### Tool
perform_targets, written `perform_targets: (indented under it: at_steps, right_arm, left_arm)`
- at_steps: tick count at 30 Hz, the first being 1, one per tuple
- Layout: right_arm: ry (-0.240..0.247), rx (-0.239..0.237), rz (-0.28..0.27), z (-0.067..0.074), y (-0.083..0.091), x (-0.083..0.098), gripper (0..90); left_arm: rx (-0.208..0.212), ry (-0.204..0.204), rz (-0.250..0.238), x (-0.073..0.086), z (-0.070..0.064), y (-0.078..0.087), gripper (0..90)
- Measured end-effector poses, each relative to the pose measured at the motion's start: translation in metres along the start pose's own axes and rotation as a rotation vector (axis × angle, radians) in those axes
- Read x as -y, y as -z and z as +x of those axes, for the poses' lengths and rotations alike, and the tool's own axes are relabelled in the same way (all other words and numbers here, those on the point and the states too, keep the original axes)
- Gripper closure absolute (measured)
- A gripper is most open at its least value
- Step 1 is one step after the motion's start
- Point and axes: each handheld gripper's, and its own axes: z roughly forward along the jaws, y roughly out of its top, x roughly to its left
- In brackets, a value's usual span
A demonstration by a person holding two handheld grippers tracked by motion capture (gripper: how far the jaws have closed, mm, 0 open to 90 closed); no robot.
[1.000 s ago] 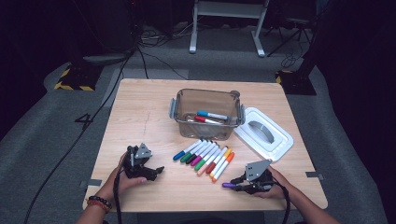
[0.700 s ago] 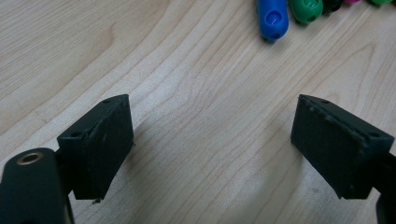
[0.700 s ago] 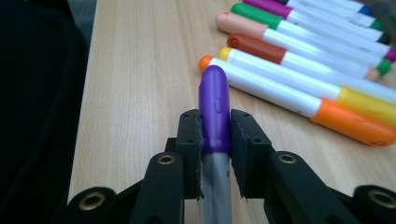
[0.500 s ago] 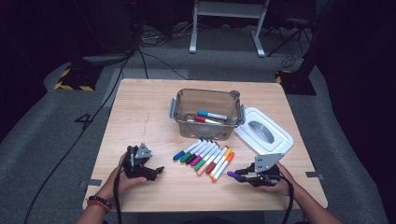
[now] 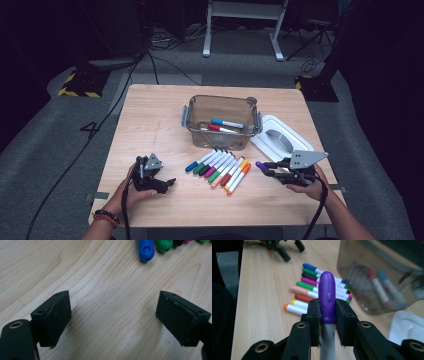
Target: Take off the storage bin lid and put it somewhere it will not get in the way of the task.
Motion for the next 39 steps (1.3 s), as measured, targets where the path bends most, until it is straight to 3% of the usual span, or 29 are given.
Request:
perform_targets:
  at_steps: [7,14,27,39]
  right_arm:
    - [0.01,0.074,-0.055,-0.019,0.021,-0.033,74.9]
    - [0.021,0.113,-0.072,-0.037,0.025,-0.064,74.9]
    - [0.035,0.141,-0.07,-0.067,0.007,-0.11,74.9]
    - [0.026,0.142,-0.061,-0.088,-0.017,-0.134,74.9]
  left_arm:
    - [0.0,-0.001,-0.001,0.0,0.0,0.0,13.4]
    - [0.0,0.0,0.0,0.0,0.0,0.0,13.4]
    - [0.001,-0.002,0.0,0.0,0.0,0.0,13.4]
    - [0.001,-0.002,0.0,0.0,0.0,0.0,13.4]
